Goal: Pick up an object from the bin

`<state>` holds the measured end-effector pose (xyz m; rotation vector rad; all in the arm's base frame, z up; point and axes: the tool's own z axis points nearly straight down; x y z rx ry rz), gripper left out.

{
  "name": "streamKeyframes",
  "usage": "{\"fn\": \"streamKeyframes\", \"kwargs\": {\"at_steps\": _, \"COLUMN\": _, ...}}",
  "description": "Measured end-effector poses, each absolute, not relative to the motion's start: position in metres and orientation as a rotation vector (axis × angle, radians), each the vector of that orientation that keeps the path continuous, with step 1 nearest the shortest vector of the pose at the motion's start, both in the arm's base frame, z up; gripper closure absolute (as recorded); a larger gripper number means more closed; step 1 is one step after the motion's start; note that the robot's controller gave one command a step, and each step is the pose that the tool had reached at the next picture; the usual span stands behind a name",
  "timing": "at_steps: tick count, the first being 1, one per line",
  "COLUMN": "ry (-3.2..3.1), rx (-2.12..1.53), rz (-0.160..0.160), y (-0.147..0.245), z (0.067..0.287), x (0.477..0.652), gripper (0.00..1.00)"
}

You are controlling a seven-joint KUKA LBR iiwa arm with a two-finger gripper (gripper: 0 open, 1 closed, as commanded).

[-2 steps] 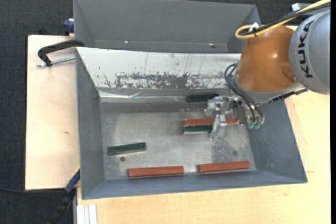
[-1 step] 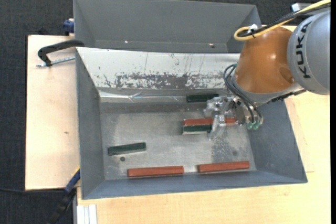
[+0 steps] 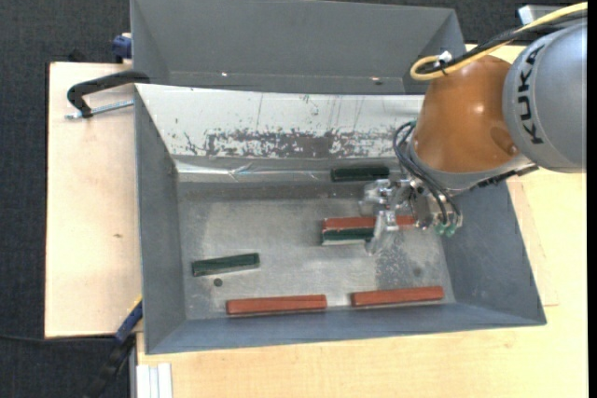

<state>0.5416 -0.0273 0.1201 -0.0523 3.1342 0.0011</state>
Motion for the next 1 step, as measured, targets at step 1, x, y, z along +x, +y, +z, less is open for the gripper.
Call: {"fn": "streamKeyframes", "kwargs": {"at_steps": 1, "ry": 3.143, "rx": -0.053, "rz": 0.002, "y": -0.0271, "z": 0.1149, "x": 0.5395, "gripper": 1.0}}
